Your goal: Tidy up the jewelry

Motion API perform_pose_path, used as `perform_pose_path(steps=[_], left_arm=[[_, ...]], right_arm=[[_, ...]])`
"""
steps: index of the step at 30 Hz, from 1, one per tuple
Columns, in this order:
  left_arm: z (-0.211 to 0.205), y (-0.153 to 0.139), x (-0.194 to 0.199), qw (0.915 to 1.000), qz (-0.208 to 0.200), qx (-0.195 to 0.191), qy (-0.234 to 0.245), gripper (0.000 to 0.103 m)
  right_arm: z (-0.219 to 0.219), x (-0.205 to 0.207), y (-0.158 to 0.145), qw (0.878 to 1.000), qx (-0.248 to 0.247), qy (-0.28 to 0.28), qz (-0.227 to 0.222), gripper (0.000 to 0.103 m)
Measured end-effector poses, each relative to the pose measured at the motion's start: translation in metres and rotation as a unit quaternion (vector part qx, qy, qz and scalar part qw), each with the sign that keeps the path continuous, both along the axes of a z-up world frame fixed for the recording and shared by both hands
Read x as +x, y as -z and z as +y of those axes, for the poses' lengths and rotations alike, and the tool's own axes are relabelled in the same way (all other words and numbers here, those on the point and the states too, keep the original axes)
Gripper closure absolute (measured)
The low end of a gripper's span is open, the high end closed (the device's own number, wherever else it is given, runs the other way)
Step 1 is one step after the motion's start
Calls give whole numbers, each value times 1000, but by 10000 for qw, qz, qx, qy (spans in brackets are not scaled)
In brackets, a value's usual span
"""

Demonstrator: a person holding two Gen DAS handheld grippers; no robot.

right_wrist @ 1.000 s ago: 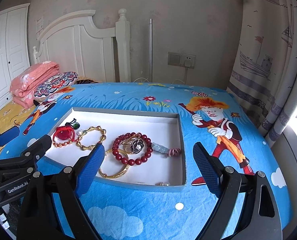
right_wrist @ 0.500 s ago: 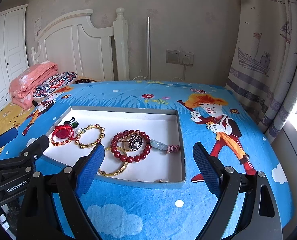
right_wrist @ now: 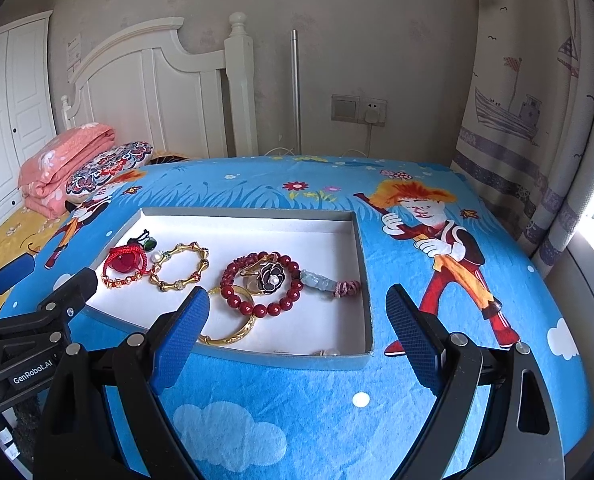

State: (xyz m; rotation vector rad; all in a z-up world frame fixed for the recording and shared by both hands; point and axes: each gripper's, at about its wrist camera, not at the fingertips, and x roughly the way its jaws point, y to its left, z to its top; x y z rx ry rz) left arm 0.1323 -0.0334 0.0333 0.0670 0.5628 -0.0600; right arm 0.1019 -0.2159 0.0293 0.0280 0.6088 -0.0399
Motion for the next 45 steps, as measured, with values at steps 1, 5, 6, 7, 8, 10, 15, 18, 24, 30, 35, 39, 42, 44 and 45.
perform_pose_path(steps=[1,5,6,7,8,10,15,18,24,30,35,39,42,44,45], left_arm=[[0,0,0,10000,5,5,0,5],[0,1,0,10000,21,1,2,5],[0,1,0,10000,29,-5,3,5],[0,1,0,10000,30,-11,1,5],[0,1,0,10000,25,-7,0,5],[0,1,0,10000,19,-4,-2,5],[0,0,1,10000,25,1,-10,5],[0,1,1,10000,23,2,-13,5],[2,0,0,10000,12,9,-62,5],[3,1,2,10000,33,-19,-40,5],[1,4,8,9998,173,-73,83,5],[0,7,8,9999,99,15,-35,5],[-1,7,13,9996,245,77,74,5],[3,7,18,9992,381,67,68,5],[8,6,21,9991,429,22,-17,5]], right_arm=[[0,0,0,10000,7,1,2,19],[-1,0,0,10000,8,3,-3,19],[-1,0,0,10000,6,2,-3,19],[-1,0,0,10000,3,3,-3,19],[-1,0,1,10000,4,3,-2,19],[-1,0,0,10000,8,1,-2,19],[-1,0,0,10000,10,3,-4,19],[-1,0,0,10000,-7,-6,-1,19],[-1,-1,1,10000,-8,-9,3,19],[1,-1,2,10000,-8,-22,22,19],[3,-1,3,10000,-17,-43,37,19],[0,0,4,10000,-3,-26,47,19],[-1,0,4,10000,9,-26,49,19],[-5,0,3,10000,-10,-9,28,19],[-12,1,1,10000,-31,73,-1,19]])
